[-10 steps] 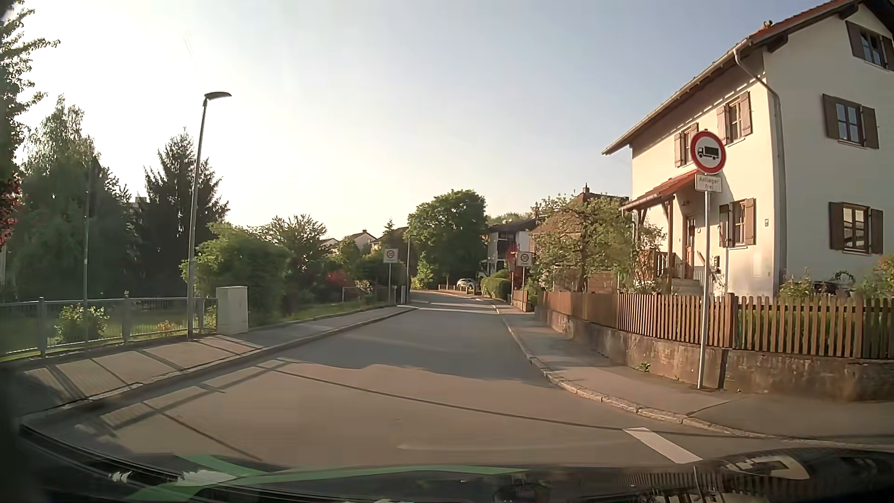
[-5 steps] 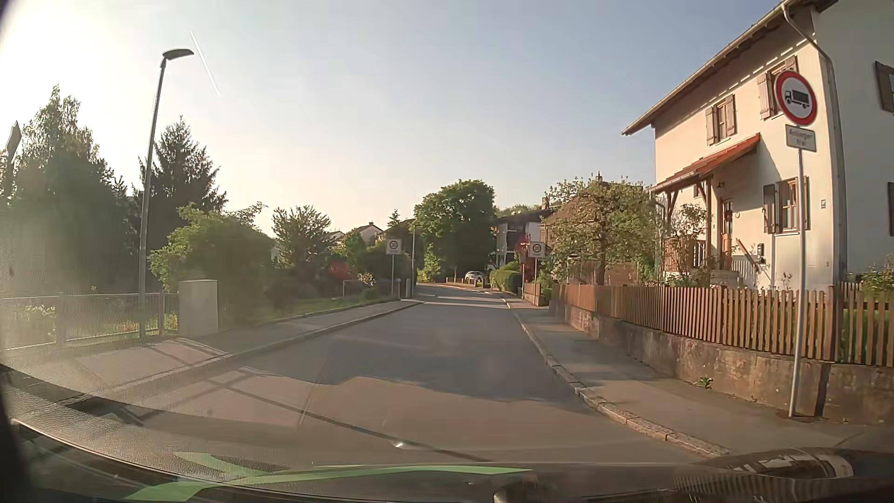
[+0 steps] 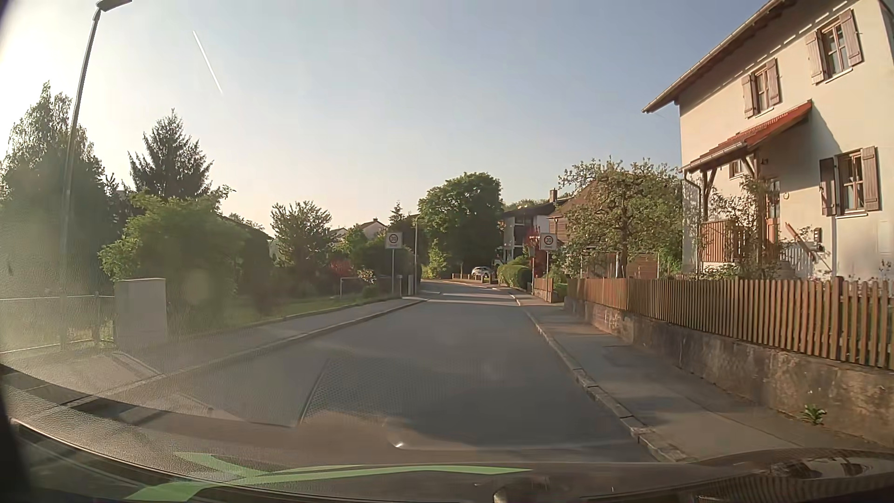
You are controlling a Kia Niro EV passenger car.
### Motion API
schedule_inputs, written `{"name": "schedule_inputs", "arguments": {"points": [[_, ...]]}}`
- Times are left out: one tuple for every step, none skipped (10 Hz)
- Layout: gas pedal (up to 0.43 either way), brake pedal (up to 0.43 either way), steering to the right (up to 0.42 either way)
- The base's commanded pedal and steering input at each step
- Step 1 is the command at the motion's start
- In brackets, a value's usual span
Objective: Follow the waypoints while adhering to traffic rules and regulations
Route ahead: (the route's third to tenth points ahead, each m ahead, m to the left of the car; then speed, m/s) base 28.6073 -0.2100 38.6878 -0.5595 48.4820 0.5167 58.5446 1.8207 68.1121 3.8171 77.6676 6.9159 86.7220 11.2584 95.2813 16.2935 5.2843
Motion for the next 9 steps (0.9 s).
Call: {"name": "schedule_inputs", "arguments": {"points": [[0.098,0.0,-0.008],[0.098,0.0,-0.005],[0.087,0.0,-0.003],[0.087,0.0,0.001],[0.087,0.0,0.002],[0.087,0.0,0.002],[0.087,0.0,0.009],[0.087,0.0,0.016],[0.087,0.0,0.02]]}}
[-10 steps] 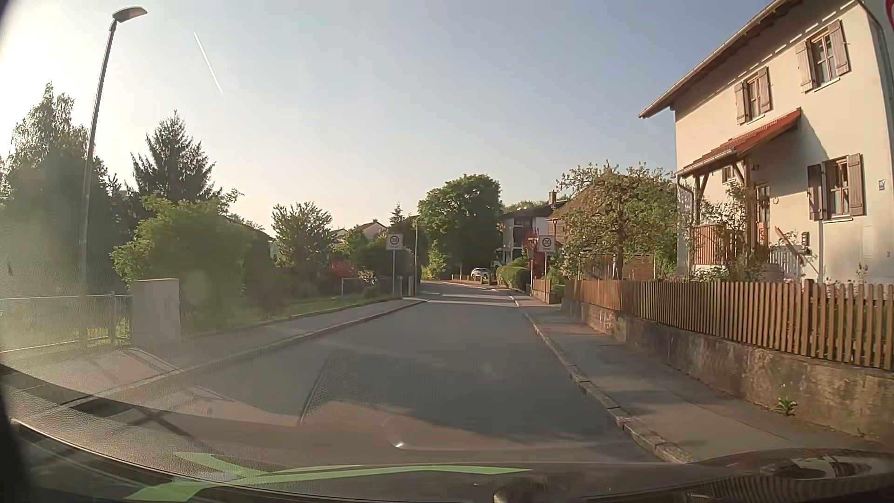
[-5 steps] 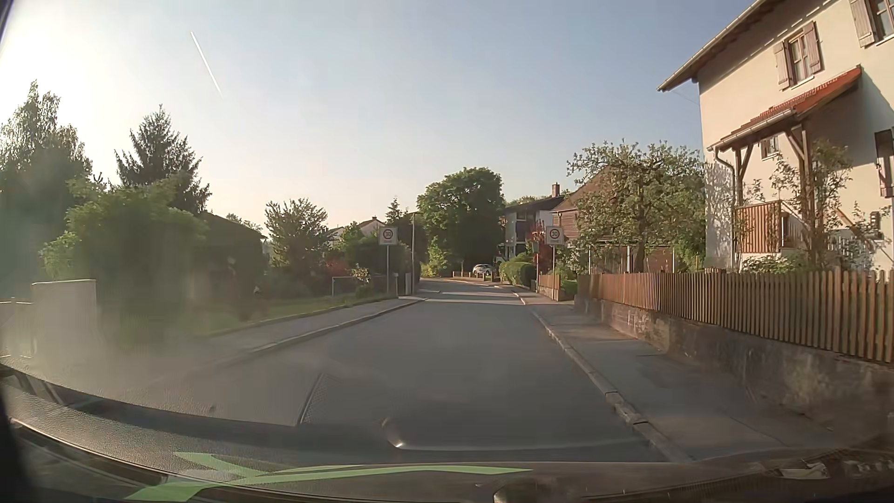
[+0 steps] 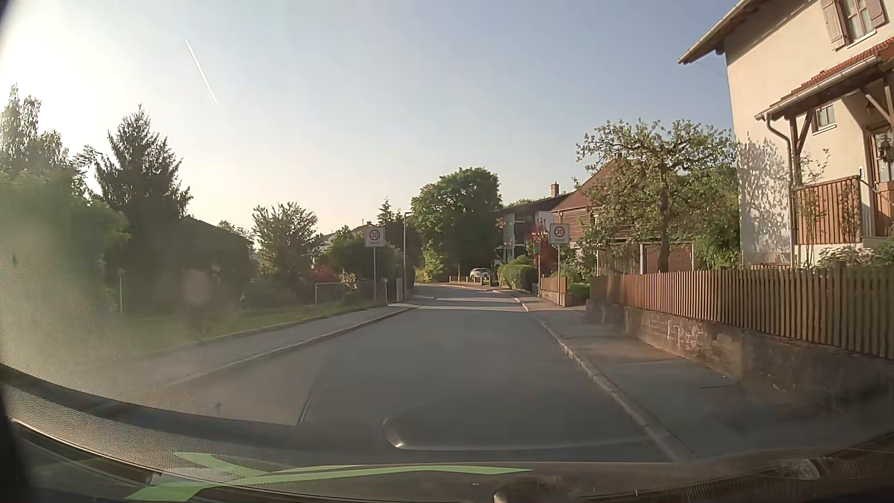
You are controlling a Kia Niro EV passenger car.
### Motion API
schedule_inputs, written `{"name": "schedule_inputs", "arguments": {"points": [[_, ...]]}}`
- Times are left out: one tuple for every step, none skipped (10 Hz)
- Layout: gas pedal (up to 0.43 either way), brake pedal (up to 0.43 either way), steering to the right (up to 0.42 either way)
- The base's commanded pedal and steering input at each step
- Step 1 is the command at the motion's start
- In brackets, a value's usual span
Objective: Follow the waypoints while adhering to traffic rules and regulations
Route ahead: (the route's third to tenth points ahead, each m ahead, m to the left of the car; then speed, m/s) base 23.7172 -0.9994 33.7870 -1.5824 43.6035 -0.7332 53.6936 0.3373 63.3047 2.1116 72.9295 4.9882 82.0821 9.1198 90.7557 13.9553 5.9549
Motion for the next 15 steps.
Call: {"name": "schedule_inputs", "arguments": {"points": [[0.079,0.0,0.02],[0.079,0.0,0.016],[0.079,0.0,0.012],[0.079,0.0,0.008],[0.079,0.0,0.003],[0.079,0.0,0.001],[0.079,0.0,0.001],[0.079,0.0,0.0],[0.079,0.0,-0.001],[0.087,0.0,-0.001],[0.087,0.0,-0.001],[0.087,0.0,0.0],[0.087,0.0,0.004],[0.087,0.0,0.007],[0.087,0.0,0.009]]}}
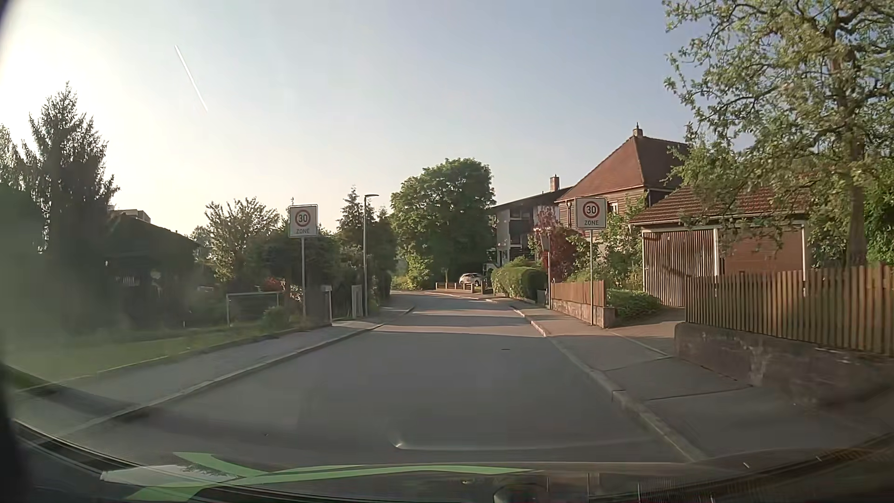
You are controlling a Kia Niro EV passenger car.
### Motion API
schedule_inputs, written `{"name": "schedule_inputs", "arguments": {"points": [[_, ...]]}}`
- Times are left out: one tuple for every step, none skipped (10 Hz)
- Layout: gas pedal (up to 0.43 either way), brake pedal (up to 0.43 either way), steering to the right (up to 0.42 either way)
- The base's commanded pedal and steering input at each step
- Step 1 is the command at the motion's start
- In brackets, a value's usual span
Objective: Follow the waypoints while adhering to traffic rules and regulations
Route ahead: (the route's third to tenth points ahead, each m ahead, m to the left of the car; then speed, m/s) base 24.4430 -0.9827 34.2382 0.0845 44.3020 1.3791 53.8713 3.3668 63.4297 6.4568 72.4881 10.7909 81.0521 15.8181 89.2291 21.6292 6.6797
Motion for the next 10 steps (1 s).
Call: {"name": "schedule_inputs", "arguments": {"points": [[0.087,0.0,0.009],[0.087,0.0,0.009],[0.087,0.0,0.01],[0.087,0.0,0.01],[0.087,0.0,0.009],[0.087,0.0,0.007],[0.087,0.0,0.003],[0.087,0.0,0.0],[0.087,0.0,-0.001],[0.087,0.0,-0.003]]}}
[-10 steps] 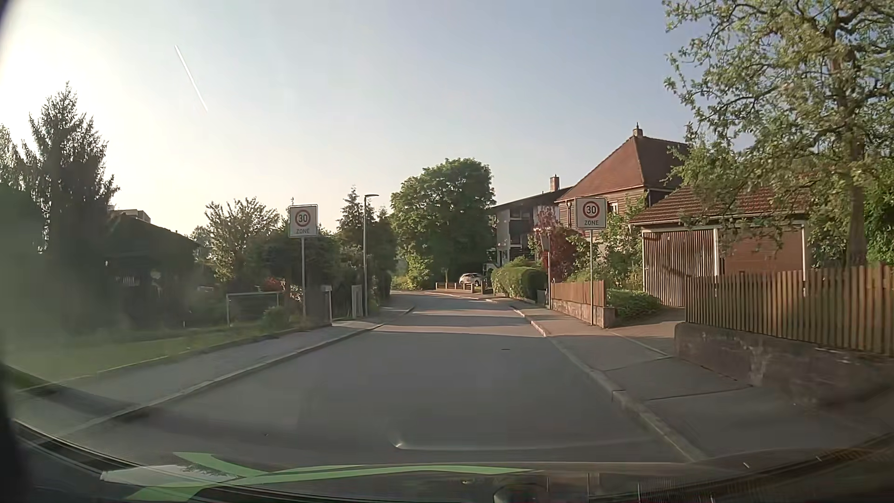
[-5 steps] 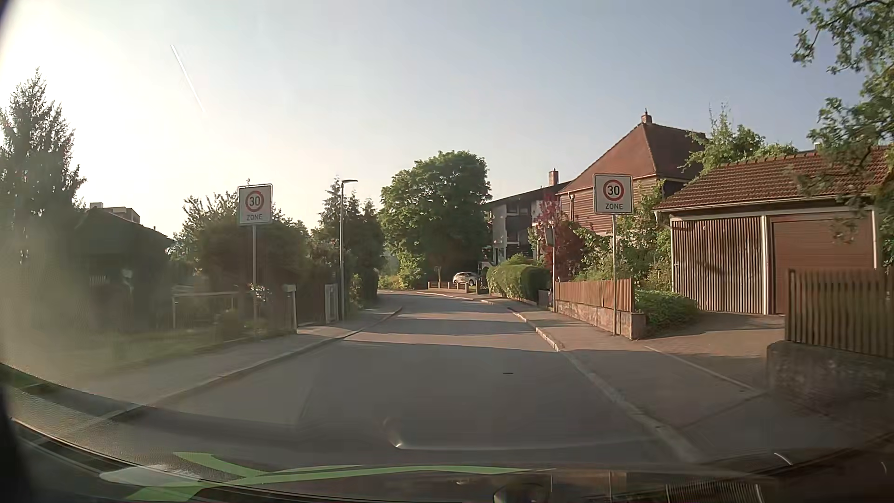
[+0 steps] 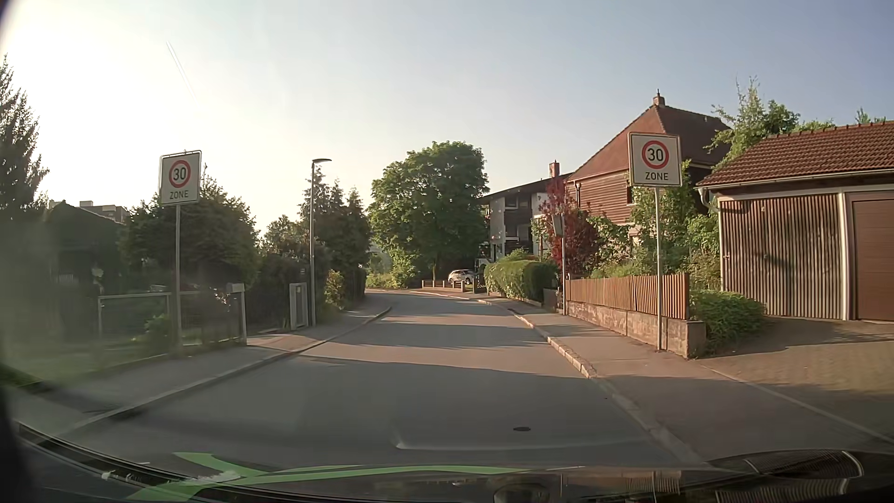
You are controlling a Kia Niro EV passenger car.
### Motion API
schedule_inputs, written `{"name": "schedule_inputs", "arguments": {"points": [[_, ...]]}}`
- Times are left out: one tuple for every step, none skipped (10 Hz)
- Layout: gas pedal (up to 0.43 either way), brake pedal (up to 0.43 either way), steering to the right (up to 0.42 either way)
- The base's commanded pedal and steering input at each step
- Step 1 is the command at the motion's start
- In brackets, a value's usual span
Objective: Follow the waypoints while adhering to traffic rules and regulations
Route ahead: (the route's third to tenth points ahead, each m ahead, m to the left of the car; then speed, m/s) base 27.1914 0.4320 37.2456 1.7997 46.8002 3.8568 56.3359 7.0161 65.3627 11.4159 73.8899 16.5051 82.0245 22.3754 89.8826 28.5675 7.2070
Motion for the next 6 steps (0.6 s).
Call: {"name": "schedule_inputs", "arguments": {"points": [[0.087,0.0,-0.004],[0.079,0.0,-0.005],[0.079,0.0,-0.007],[0.067,0.0,-0.008],[0.047,0.0,-0.007],[0.039,0.0,-0.006]]}}
